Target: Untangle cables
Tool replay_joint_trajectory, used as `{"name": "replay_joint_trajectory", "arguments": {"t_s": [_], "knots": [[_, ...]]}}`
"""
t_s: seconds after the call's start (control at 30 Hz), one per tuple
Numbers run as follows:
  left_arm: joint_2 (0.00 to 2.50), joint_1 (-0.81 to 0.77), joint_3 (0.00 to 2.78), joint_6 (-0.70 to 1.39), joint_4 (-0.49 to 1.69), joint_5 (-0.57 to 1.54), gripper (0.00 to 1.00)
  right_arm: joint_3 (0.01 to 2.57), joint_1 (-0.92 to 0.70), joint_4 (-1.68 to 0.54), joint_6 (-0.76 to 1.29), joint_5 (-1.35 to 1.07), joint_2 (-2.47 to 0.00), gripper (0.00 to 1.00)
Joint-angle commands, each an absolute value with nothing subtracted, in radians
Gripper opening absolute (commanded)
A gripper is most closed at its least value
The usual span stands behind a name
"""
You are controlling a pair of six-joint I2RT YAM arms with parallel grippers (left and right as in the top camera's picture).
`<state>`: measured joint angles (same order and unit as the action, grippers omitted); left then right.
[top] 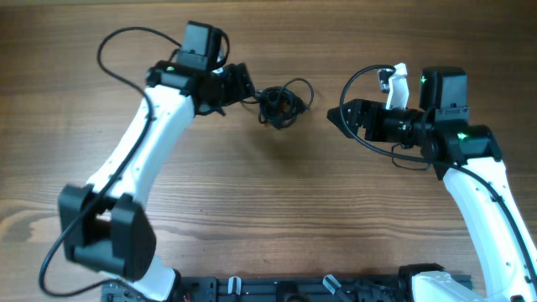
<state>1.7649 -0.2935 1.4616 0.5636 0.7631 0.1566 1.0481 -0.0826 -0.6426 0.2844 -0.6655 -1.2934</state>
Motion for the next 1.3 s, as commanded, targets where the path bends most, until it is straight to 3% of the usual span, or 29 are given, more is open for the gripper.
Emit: {"name": "replay_joint_trajectory", "arguments": {"t_s": [0.0, 0.03, 0.07, 0.1, 0.2, 0.27, 0.3, 0.37, 0.4, 0.73, 0.87, 1.03, 1.27], "knots": [[1.811, -0.302, 1.479, 0.645, 0.701, 0.138, 0.79, 1.066, -0.08, -0.641, 0.288, -0.682, -1.299, 1.0], [1.812, -0.302, 1.479, 0.645, 0.688, 0.173, 0.84, 1.066, -0.08, -0.642, 0.288, -0.682, -1.299, 1.0], [1.811, -0.302, 1.479, 0.645, 0.664, 0.202, 0.97, 1.066, -0.08, -0.641, 0.288, -0.682, -1.299, 1.0], [1.811, -0.302, 1.479, 0.645, 0.65, 0.213, 1.0, 1.066, -0.08, -0.641, 0.289, -0.681, -1.299, 1.0], [1.832, -0.311, 1.478, 0.708, 0.646, 0.186, 0.93, 1.065, -0.08, -0.642, 0.289, -0.674, -1.299, 1.0], [1.867, -0.332, 1.473, 0.823, 0.646, 0.11, 0.96, 1.064, -0.08, -0.641, 0.289, -0.674, -1.299, 1.0], [1.896, -0.348, 1.473, 0.899, 0.644, 0.043, 0.91, 1.059, -0.08, -0.641, 0.289, -0.674, -1.299, 1.0], [1.93, -0.368, 1.473, 0.936, 0.623, 0.02, 0.52, 1.053, -0.08, -0.643, 0.289, -0.672, -1.3, 1.0], [1.939, -0.376, 1.473, 0.936, 0.612, 0.02, 0.43, 1.053, -0.08, -0.646, 0.289, -0.669, -1.302, 1.0], [2.045, -0.426, 1.473, 0.956, 0.54, -0.069, 0.42, 1.053, -0.08, -0.646, 0.291, -0.648, -1.304, 1.0], [2.088, -0.436, 1.473, 0.958, 0.52, -0.069, 0.32, 1.053, -0.08, -0.647, 0.29, -0.648, -1.304, 1.0], [2.098, -0.435, 1.473, 0.958, 0.503, -0.07, 0.04, 1.053, -0.08, -0.643, 0.308, -0.646, -1.304, 1.0], [1.927, -0.434, 1.474, 0.854, 0.493, 0.013, 0.04, 1.053, -0.08, -0.63, 0.323, -0.646, -1.304, 1.0]]}}
